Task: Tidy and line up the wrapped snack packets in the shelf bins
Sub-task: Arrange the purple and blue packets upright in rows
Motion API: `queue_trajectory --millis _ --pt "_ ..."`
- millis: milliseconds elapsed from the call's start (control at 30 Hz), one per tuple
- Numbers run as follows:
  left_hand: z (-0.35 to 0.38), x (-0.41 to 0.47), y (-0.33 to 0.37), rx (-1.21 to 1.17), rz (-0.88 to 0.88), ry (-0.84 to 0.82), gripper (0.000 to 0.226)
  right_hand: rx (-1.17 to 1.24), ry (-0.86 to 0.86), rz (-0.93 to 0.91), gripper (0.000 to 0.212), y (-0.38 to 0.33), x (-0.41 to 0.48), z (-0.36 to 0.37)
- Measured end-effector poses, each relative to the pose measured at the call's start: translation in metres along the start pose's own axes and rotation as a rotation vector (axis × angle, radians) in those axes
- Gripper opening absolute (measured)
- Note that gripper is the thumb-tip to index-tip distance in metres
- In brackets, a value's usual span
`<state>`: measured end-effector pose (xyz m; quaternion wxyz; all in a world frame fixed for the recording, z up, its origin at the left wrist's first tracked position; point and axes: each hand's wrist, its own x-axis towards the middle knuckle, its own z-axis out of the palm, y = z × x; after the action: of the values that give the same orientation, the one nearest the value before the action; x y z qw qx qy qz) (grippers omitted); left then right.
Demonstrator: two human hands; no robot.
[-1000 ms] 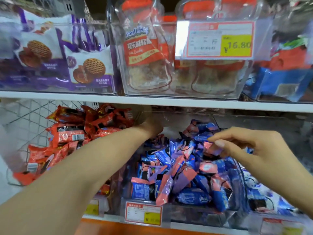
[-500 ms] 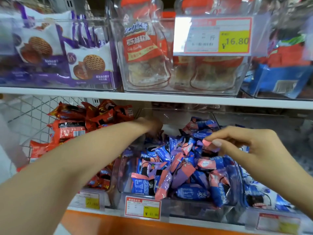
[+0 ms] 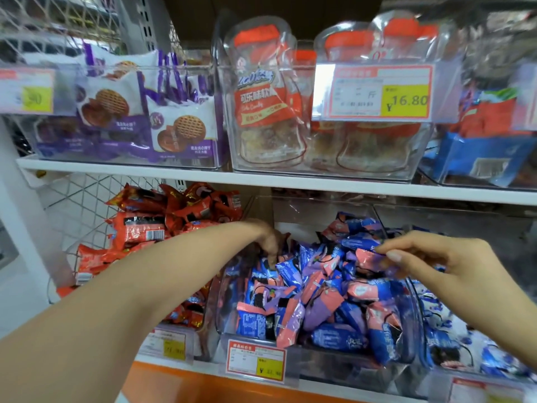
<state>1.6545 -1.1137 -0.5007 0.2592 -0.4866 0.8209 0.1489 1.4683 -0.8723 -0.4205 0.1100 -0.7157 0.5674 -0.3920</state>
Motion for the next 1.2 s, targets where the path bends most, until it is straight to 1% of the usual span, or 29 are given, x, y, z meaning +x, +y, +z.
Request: queue_trajectory --millis 133,267,400,467,667,733,800,867,900,967,1033,1100,1133,1200 --pt "-0.005 -0.008 0.001 0.053 0.017 0.038 0.049 -0.022 0.001 0.034 0.012 0.003 -0.001 -0.001" --pt "-0.011 -0.012 0.002 0.129 0.032 0.167 0.051 -0.063 0.008 0.035 0.020 0.003 -0.002 -0.003" --pt "-0.011 -0.014 0.001 0.330 0.052 0.278 0.048 -0.057 0.009 0.024 0.020 0.003 -0.002 -0.004" --pt "-0.009 -0.014 0.004 0.406 0.062 0.286 0.048 -0.054 0.012 0.016 0.021 0.003 -0.002 -0.004" --pt "-0.007 -0.013 0.005 0.550 0.055 0.348 0.059 -0.057 -0.001 0.010 0.020 0.004 -0.002 -0.003" --pt "-0.008 -0.014 0.009 0.589 0.040 0.345 0.061 -0.050 -0.004 0.011 0.019 0.004 -0.002 -0.003" --pt "-0.007 -0.013 0.011 0.629 0.019 0.342 0.059 -0.045 -0.002 0.010 0.020 0.004 -0.002 -0.003" --pt "-0.005 -0.013 0.011 0.625 -0.004 0.340 0.049 -0.041 0.004 0.007 0.020 0.003 -0.002 -0.002" --pt "-0.006 -0.014 0.011 0.582 -0.016 0.334 0.044 -0.035 0.006 0.006 0.021 0.003 -0.002 -0.002" --pt "-0.011 -0.019 0.013 0.395 -0.043 0.314 0.035 -0.024 0.005 0.007 0.020 0.002 -0.002 -0.002" --pt "-0.015 -0.020 0.012 0.054 -0.061 0.251 0.020 -0.008 0.001 0.014 0.019 0.002 -0.002 -0.002" --pt "-0.018 -0.022 0.011 -0.256 -0.086 0.092 0.020 -0.012 0.000 0.011 0.019 0.003 -0.002 -0.002" --pt "-0.016 -0.026 0.014 -0.356 -0.097 0.006 0.015 -0.020 0.000 0.008 0.020 0.003 -0.002 -0.002" --pt "-0.008 -0.030 0.018 -0.469 -0.103 -0.058 0.011 -0.032 -0.005 -0.003 0.024 0.003 -0.001 -0.001"
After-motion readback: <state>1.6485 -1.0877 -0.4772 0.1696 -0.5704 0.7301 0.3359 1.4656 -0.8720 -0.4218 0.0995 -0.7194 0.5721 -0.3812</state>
